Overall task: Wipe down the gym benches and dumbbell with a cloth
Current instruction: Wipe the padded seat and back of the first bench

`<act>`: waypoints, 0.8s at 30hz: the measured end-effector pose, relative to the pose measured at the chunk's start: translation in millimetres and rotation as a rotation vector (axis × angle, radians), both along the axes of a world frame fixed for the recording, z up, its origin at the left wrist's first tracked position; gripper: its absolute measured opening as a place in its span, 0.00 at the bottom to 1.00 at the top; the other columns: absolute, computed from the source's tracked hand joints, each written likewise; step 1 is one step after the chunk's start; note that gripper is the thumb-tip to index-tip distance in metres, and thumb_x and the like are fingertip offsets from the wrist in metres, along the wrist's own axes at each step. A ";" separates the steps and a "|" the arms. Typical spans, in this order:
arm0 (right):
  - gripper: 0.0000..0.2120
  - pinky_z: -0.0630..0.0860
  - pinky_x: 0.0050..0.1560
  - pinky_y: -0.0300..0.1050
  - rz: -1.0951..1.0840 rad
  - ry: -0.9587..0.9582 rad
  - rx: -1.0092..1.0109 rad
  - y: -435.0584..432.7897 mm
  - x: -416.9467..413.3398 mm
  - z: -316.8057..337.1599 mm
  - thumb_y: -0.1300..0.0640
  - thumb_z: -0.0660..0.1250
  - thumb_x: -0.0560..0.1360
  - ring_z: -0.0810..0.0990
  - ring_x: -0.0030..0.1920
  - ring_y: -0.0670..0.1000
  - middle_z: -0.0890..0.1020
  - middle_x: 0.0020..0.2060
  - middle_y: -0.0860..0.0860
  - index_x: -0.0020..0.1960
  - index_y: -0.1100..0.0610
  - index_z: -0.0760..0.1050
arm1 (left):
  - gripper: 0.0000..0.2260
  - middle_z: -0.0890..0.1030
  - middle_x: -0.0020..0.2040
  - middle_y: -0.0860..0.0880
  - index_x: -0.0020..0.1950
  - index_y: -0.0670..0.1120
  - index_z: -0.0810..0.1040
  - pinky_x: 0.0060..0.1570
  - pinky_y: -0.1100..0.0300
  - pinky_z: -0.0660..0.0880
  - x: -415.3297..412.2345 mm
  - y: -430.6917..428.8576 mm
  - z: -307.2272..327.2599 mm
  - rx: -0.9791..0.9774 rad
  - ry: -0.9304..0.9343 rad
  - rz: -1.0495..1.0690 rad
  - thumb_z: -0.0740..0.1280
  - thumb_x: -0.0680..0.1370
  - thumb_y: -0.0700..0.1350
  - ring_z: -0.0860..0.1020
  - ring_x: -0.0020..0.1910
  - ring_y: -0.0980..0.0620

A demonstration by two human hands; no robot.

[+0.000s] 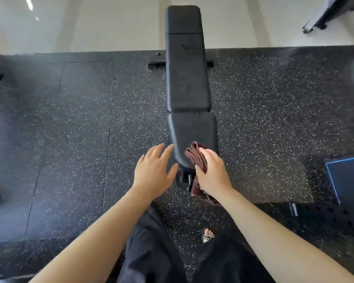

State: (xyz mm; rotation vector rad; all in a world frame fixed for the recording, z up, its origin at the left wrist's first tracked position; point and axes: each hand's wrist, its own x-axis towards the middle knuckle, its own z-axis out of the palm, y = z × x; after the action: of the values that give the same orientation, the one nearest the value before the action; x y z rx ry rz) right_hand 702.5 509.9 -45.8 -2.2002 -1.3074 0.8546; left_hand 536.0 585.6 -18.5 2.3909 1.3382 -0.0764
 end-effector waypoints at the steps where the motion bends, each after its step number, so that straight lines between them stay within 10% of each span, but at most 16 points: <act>1: 0.25 0.60 0.71 0.49 -0.054 -0.011 -0.002 9.7 -3.2 -2.5 0.57 0.63 0.77 0.62 0.70 0.52 0.65 0.70 0.49 0.73 0.54 0.61 | 0.26 0.63 0.74 0.49 0.75 0.53 0.56 0.70 0.47 0.62 0.3 17.4 -2.8 -0.005 0.004 -0.057 0.54 0.78 0.58 0.60 0.73 0.49; 24: 0.26 0.61 0.71 0.53 -0.969 -0.075 -0.207 125.0 -11.7 -94.9 0.57 0.63 0.76 0.60 0.71 0.58 0.64 0.71 0.54 0.73 0.55 0.61 | 0.26 0.62 0.74 0.51 0.75 0.53 0.55 0.69 0.50 0.61 128.6 219.3 -72.2 0.006 0.159 -1.058 0.54 0.79 0.57 0.58 0.73 0.51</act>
State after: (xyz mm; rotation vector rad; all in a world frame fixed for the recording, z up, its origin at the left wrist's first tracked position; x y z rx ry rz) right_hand 690.7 635.0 -140.7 -2.6047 -0.0626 0.5133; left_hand 664.6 804.9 -90.7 2.8511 -0.0115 -0.5475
